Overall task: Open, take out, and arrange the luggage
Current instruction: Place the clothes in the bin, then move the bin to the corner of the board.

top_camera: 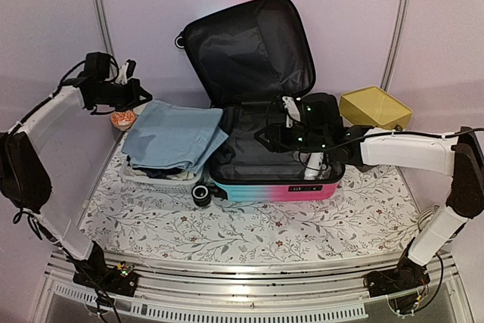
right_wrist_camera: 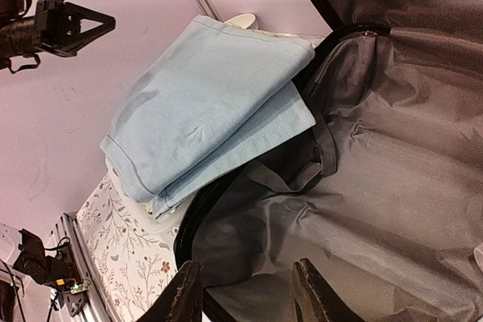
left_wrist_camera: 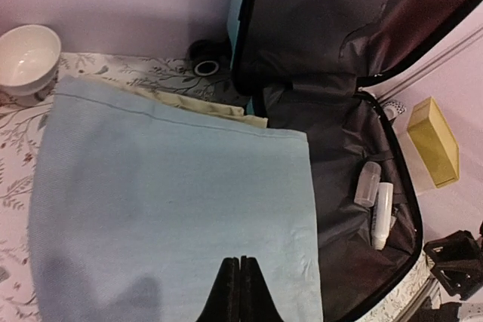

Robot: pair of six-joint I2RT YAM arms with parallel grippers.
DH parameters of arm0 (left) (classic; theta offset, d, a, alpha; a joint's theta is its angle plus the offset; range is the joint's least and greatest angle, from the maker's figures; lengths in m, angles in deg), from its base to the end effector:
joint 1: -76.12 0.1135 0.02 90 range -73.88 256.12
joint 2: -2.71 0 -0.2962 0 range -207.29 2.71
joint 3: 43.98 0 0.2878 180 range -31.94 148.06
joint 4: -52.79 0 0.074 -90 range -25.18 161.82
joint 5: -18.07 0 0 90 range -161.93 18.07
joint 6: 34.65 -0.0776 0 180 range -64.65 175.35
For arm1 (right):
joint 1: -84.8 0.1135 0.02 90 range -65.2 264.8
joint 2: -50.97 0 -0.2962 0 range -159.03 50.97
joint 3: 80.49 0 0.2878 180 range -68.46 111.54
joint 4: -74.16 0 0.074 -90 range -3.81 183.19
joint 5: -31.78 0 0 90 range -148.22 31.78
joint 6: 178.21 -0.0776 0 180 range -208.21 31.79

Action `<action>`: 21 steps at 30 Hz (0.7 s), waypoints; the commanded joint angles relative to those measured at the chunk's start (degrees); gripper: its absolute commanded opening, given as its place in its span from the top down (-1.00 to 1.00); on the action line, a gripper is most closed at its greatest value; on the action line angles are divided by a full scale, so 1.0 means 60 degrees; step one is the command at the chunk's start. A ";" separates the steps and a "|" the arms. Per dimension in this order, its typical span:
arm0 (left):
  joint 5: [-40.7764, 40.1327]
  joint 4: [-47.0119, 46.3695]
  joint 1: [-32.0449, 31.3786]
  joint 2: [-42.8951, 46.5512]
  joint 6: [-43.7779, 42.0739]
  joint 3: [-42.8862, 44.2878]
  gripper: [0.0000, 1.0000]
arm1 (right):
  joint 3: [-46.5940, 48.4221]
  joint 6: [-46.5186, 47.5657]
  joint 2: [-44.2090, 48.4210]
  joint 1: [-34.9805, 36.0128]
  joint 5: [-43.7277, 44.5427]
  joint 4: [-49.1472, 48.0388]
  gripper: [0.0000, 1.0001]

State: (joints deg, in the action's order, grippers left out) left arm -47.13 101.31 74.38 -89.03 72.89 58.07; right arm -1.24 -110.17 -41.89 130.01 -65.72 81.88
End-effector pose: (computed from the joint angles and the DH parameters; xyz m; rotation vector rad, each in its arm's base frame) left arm 0.4245 -0.0455 0.3717 -0.0709 2.2466 -0.6661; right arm 0.3134 0.3301 0.2867 -0.5024 1.9870 0.8854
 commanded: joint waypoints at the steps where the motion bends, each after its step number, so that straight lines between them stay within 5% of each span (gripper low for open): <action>1: 0.0447 -0.4345 -0.0066 -0.0147 0.1676 -0.2684 1.00 | -0.0139 -0.0220 0.0175 -0.0021 -0.0303 -0.0319 0.16; 4: -0.0479 -0.6296 0.0127 -0.0741 0.2447 -0.4708 1.00 | -0.0265 -0.0307 0.0240 -0.0010 -0.0374 -0.0431 0.16; 9: -0.0845 -0.6954 0.0126 -0.1361 0.2649 -0.5672 1.00 | -0.0686 -0.0361 0.0651 -0.0021 -0.0324 -0.0474 0.16; 14: -0.2675 -0.6360 -0.1260 0.0422 0.2140 -0.4923 1.00 | -0.1140 -0.0496 0.1053 -0.0020 -0.0226 -0.0551 0.16; 21: -0.2528 -0.8837 -0.2642 -0.1435 0.3086 -0.4050 1.00 | -0.1240 -0.0512 0.1249 -0.0020 -0.0204 -0.0621 0.17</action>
State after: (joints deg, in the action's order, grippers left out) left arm -59.92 56.35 61.64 -90.04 88.86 31.56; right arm -8.02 -112.81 -36.49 130.01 -67.32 79.67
